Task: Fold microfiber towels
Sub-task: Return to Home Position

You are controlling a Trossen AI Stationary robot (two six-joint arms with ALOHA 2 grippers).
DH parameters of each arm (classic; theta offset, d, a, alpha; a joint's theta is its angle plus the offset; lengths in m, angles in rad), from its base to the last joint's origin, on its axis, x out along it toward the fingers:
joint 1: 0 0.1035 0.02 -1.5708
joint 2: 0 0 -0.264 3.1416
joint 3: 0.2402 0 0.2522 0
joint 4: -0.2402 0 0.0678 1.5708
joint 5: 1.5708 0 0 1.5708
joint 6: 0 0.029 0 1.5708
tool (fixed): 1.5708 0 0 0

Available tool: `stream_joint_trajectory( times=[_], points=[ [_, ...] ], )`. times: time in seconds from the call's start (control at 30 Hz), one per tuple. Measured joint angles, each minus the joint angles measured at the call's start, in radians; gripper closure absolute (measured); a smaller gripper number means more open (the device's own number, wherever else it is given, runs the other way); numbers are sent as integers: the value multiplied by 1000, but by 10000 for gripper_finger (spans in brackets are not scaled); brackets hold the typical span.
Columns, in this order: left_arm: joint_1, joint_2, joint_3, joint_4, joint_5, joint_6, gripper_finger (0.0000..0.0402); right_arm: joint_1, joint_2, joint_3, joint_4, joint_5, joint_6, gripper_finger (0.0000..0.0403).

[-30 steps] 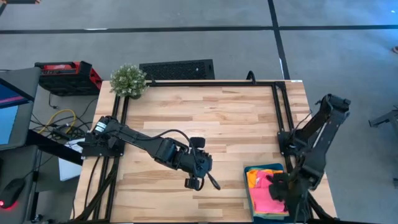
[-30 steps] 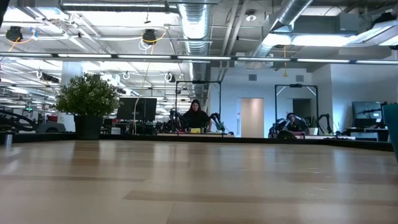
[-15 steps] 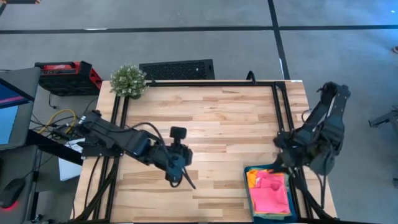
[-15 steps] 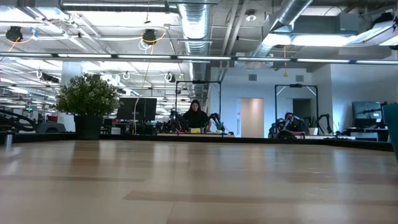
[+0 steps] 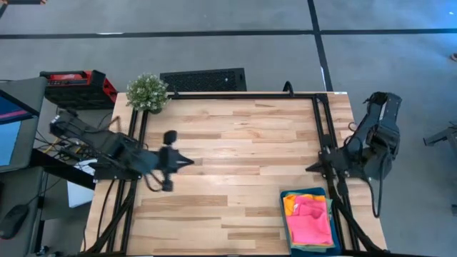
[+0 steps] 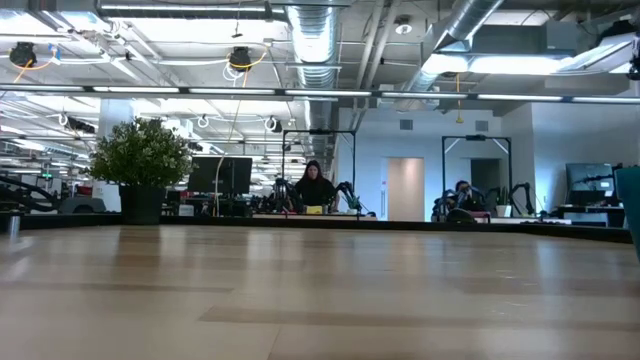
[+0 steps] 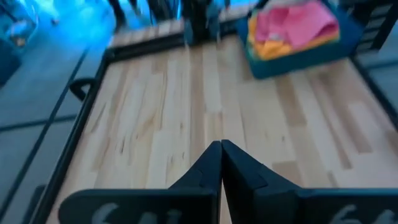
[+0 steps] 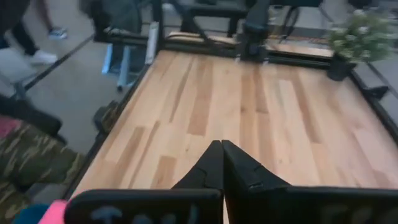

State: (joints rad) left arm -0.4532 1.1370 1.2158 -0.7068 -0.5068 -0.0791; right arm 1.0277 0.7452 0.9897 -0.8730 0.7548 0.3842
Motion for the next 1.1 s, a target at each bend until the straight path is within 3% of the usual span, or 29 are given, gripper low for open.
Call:
stream_joint_trajectory(
  times=[0.2,0.33,0.57,0.8,1.1],
  points=[
    [0,-321,-324,211,-7,18,401,-64,-113,-100,96,14,-11,397],
    [0,-514,-482,321,-32,16,401,-114,-189,-195,253,5,-97,389],
    [0,-790,-719,505,-29,55,401,-184,-281,-379,547,-110,-256,395],
    [0,-973,-895,614,-31,68,401,-258,-328,-553,756,-226,-314,390],
    [1,-1113,-1046,683,-31,117,401,-370,-327,-750,1053,-414,-315,393]
  ],
)
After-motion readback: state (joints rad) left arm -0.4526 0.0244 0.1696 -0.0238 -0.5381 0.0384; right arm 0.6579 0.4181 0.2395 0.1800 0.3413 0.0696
